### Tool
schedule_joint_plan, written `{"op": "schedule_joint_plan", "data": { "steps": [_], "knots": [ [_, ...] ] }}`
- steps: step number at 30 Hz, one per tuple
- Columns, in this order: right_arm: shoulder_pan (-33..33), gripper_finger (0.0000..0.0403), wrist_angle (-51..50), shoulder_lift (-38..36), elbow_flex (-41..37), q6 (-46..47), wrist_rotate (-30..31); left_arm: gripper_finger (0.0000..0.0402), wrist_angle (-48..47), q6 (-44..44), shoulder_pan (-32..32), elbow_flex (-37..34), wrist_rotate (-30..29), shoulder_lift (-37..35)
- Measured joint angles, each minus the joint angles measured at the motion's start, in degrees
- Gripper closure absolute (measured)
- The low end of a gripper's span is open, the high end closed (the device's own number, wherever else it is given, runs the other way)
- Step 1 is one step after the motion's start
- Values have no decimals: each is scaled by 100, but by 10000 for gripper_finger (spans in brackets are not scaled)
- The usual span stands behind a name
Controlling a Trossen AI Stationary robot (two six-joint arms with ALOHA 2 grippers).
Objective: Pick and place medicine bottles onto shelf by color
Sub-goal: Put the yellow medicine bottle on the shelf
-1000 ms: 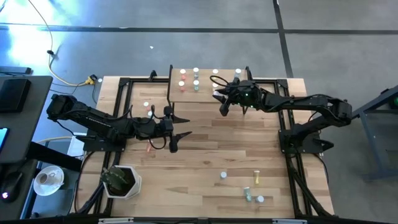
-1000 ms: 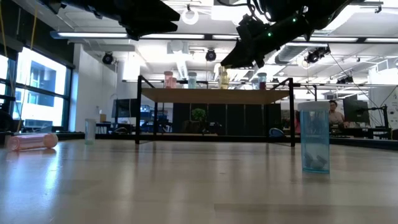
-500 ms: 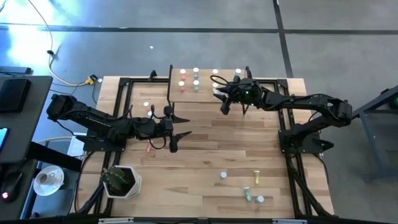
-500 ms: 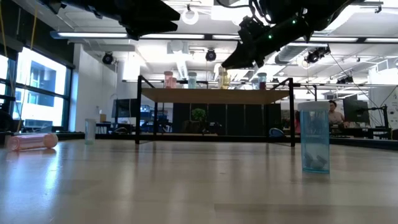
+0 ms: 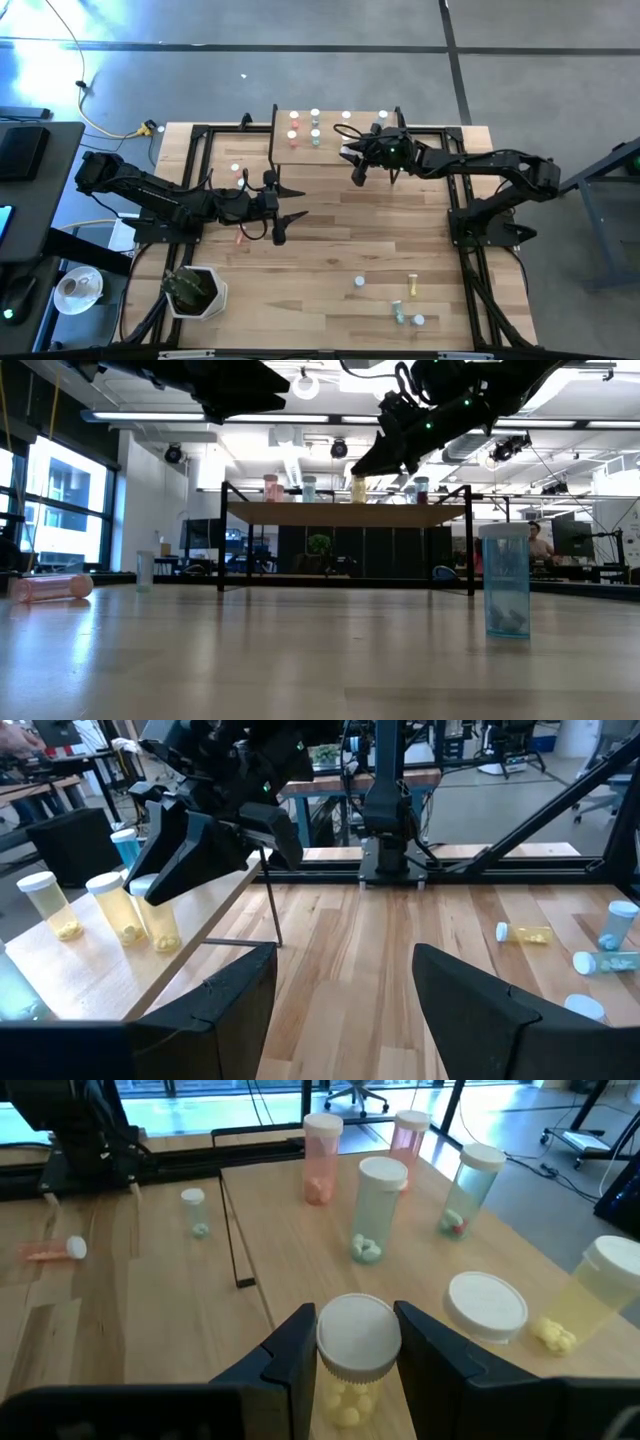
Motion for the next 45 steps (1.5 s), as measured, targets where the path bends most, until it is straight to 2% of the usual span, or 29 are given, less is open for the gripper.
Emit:
{"op": "schedule_joint_plan", "data": {
  "steps": [14,45],
  "knots": [
    [-2,299,-888,3,555,-9,247,177,0,50,0,2,-22,0],
    [-242,299,-803,3,542,-11,284,177,0,49,0,2,-21,0]
  ]
}}
